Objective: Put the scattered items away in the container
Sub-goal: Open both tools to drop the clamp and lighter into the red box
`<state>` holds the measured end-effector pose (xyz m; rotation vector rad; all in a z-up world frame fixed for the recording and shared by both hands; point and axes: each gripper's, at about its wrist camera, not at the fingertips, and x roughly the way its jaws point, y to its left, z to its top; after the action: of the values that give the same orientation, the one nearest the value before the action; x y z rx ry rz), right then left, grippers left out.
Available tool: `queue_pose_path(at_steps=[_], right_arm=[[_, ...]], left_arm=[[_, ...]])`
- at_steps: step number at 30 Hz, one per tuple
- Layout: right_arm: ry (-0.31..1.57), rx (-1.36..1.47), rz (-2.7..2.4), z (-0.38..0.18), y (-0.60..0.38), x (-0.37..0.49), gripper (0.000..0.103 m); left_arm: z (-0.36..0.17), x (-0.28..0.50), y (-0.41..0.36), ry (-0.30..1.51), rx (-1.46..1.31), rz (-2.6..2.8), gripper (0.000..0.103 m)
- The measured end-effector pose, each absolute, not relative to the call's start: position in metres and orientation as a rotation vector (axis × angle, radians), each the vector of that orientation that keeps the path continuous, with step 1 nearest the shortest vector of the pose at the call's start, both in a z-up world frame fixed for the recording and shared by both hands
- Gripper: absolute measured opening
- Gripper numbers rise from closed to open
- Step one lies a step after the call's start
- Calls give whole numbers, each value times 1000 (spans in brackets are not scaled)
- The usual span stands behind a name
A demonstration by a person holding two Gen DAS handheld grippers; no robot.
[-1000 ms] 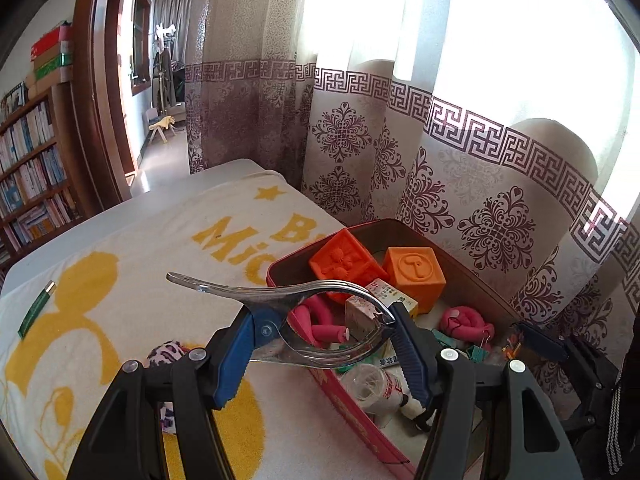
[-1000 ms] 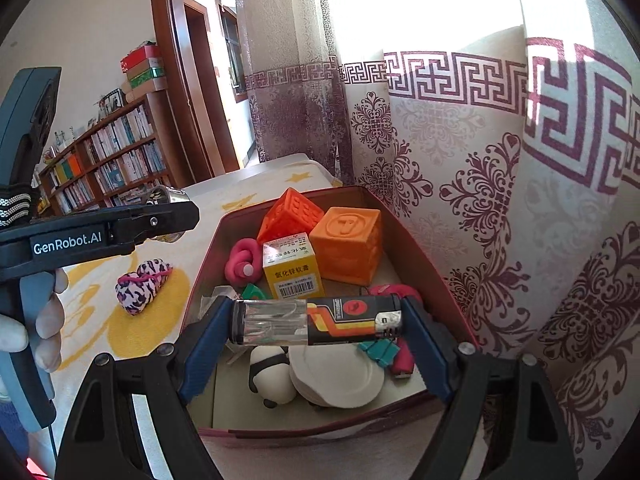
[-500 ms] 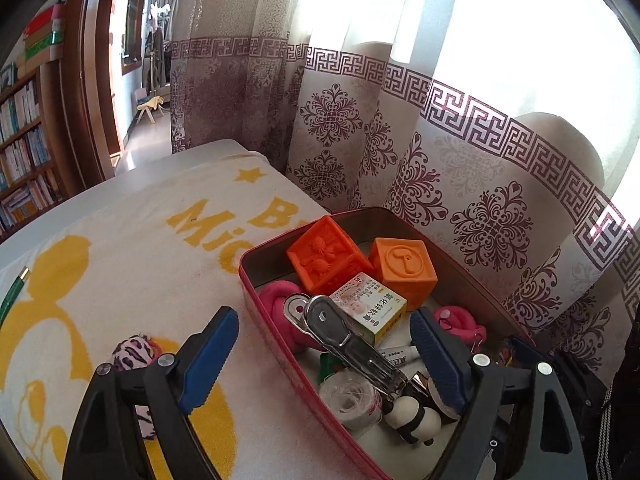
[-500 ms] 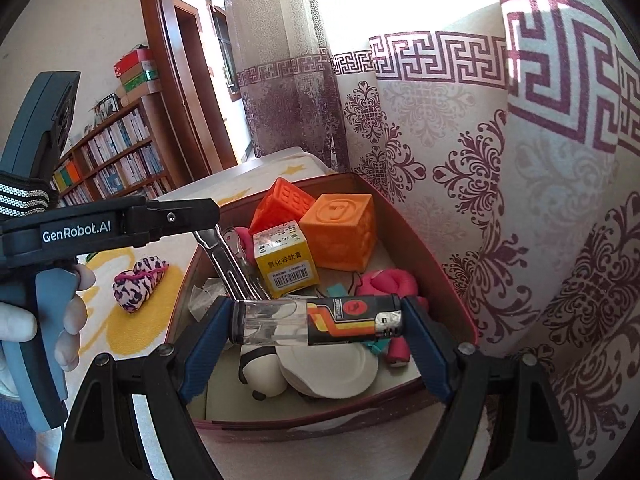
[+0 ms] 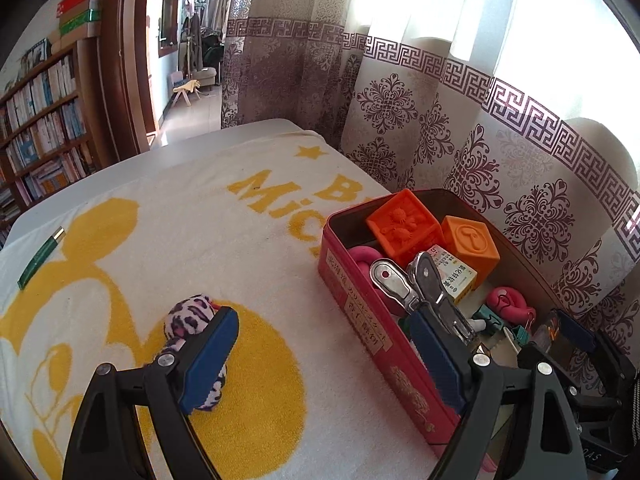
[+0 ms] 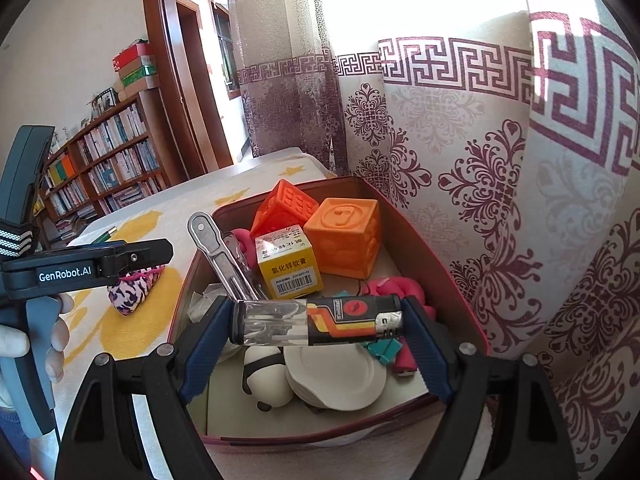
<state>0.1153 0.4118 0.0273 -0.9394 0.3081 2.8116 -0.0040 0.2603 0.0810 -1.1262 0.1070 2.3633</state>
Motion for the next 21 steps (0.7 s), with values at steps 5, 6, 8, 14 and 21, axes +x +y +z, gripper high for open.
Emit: queue_pose_path(at_steps=[5,6,8,14,21], right_arm=[[326,-962,2797,25,408,112,87],[323,-962,2797,25,407,112,87],[315,-957,2797,27,404,111,87],[250,-878,2770,37,393,112,87],[262,-755,2782,54,379,115,87]], left_arm=[[76,-10,234,55,-1162,2407,89],[74,-12,229,46,-1175,2416,89],[70,-15,219,29,-1196,2431,89],[59,-21,187,-15,-1243,2466,89],[49,-28,143,-108,-1299,2542,89]])
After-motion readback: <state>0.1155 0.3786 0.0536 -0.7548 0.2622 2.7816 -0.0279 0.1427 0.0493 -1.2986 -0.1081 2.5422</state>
